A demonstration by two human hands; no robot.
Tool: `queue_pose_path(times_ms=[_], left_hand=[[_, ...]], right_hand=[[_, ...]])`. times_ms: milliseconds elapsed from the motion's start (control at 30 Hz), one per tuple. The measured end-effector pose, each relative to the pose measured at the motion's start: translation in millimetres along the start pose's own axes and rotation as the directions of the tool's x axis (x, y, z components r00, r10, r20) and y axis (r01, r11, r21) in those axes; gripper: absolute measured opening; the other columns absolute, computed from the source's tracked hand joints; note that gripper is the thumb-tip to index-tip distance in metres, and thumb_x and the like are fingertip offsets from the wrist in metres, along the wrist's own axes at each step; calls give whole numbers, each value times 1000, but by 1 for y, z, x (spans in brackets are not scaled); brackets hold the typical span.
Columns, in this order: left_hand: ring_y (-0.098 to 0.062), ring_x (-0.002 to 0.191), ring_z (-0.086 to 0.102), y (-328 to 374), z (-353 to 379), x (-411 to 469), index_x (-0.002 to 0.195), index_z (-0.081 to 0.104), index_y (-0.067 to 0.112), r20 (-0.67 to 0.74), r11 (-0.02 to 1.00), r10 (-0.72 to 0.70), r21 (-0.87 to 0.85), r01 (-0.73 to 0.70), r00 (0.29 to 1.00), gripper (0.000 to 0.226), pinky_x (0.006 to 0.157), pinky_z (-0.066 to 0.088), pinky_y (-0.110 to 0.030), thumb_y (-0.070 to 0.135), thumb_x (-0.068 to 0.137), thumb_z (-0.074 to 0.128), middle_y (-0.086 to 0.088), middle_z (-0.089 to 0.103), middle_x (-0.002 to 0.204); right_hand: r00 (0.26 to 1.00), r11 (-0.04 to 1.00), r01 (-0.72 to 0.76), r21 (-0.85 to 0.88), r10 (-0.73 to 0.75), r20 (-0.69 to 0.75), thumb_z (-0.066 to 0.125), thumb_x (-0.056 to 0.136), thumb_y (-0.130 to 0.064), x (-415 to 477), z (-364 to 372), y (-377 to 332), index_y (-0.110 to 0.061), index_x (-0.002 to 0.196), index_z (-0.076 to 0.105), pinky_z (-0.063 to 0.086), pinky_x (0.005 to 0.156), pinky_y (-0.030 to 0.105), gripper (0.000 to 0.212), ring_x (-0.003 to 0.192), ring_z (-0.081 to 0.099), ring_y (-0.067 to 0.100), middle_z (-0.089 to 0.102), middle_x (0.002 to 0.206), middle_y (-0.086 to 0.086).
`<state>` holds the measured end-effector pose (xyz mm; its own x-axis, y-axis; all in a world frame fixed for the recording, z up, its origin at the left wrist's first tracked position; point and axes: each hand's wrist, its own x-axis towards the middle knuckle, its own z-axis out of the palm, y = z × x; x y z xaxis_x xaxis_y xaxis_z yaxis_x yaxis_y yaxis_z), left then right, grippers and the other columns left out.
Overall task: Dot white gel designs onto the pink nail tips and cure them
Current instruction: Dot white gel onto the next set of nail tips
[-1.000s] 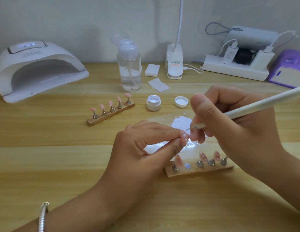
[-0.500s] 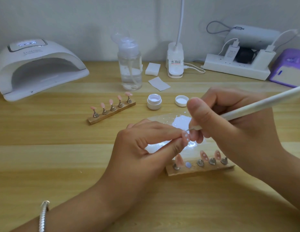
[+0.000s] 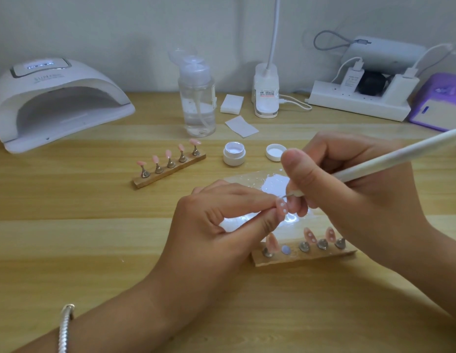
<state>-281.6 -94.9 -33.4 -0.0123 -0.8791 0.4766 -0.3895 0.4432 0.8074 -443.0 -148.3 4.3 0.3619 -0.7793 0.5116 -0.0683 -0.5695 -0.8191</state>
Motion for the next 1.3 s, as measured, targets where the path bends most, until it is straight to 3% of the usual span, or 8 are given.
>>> queue_pose_path(times_ms=[500,700,767,900,967,1033,1167,1300], left_hand=[[-10,92,69,0,0,0,90,80,29,-9,1000,-11,-2,11,1000,9,88,48,-49,30,84,73,24,75,90],[-5,90,70,0,0,-1,86,80,33,-32,997,-45,-72,43,998,7,89,50,-49,31,82,74,24,75,89],[-6,91,70,0,0,-1,89,79,32,-26,995,-58,-89,55,998,8,91,50,-50,30,83,75,22,75,89],[-4,86,71,-1,-1,0,91,80,28,-24,988,-64,-143,60,998,10,80,53,-22,24,82,76,16,76,88],[-4,84,70,-1,-1,1,92,80,26,-31,983,-76,-171,70,997,12,77,50,-15,26,81,75,13,77,87],[-2,79,68,-1,-2,0,92,81,27,-40,977,-88,-199,78,995,14,74,47,-11,28,80,74,9,76,83],[-2,74,65,-1,-1,1,91,81,33,-45,978,-89,-194,78,995,13,72,44,-9,31,79,74,8,75,79],[-5,75,66,0,-1,1,92,80,34,-47,978,-90,-194,79,995,15,73,46,-11,33,78,74,7,75,81]], right_hand=[[999,999,32,23,-32,2,63,94,-22,1,-2,4,-7,64,60,46,47,17,34,44,60,13,62,52,-4],[987,990,81,118,-63,-145,59,95,-24,16,-16,0,-10,65,54,43,46,21,34,42,55,17,53,48,-10],[977,994,91,59,-77,-198,59,97,-28,24,-25,-1,-15,65,54,41,46,18,34,40,53,12,51,47,-13],[970,967,-6,-256,-57,-235,60,96,-44,38,-53,10,-13,66,60,34,41,13,43,35,46,7,54,45,-8],[986,824,-119,-554,34,-161,57,94,-52,42,-71,25,-20,70,68,42,47,19,42,45,55,7,60,50,-5],[970,623,-229,-748,207,-125,50,96,-53,43,-83,37,-25,77,69,51,64,31,38,65,65,11,67,62,-9],[897,493,-282,-823,439,-45,53,98,-38,42,-88,47,-22,79,69,52,76,39,29,76,67,22,71,77,-2],[864,522,-296,-800,503,9,74,81,-39,41,-89,45,-28,74,66,51,77,37,16,80,62,13,68,79,-10]])
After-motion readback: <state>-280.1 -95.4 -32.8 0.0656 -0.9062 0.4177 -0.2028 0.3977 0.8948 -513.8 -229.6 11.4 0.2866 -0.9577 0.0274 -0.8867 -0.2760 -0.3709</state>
